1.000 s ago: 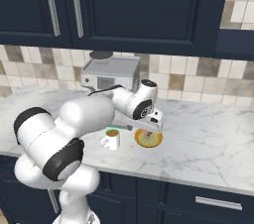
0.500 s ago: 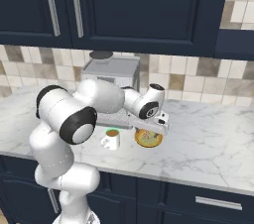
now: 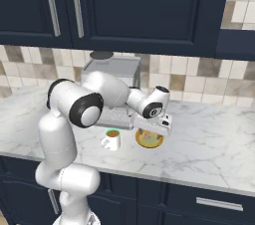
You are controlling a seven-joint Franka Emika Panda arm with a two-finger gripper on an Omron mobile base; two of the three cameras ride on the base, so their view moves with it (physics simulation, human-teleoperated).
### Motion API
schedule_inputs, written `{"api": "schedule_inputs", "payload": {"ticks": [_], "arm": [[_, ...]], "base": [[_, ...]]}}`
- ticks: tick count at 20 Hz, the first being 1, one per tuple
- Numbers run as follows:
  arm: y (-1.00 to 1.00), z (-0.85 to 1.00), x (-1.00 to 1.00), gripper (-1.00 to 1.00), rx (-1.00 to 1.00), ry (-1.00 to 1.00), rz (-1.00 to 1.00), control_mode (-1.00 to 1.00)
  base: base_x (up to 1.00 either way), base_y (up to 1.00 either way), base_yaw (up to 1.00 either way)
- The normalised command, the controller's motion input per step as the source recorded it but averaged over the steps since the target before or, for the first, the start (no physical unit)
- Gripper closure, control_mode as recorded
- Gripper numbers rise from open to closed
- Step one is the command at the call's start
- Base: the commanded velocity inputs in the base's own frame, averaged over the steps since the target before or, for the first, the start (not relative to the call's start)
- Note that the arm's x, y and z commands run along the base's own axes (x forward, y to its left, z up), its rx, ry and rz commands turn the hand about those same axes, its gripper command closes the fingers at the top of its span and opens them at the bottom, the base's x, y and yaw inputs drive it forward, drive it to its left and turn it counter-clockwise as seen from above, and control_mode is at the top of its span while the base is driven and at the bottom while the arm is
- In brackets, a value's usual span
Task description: Take a sugar cube from the saucer and place it inside the coffee. Then, grab milk from the fridge and place it next to the coffee on the counter to sweeten the coffee.
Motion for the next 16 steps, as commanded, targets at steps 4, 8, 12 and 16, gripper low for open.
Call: {"api": "schedule_inputs", "payload": {"ticks": [4, 8, 12, 16], "arm": [[0.15, -0.22, 0.01, -1.00, 0.00, 0.00, 0.00, -1.00], [0.16, -0.18, -0.01, 1.00, 0.00, 0.00, 0.00, -1.00], [0.34, -0.10, 0.00, 1.00, 0.00, 0.00, 0.00, -1.00], [0.22, 0.00, 0.00, 1.00, 0.00, -0.01, 0.00, -1.00]], "base": [[0.00, 0.00, 0.00], [0.00, 0.00, 0.00], [0.00, 0.00, 0.00], [0.00, 0.00, 0.00]]}}
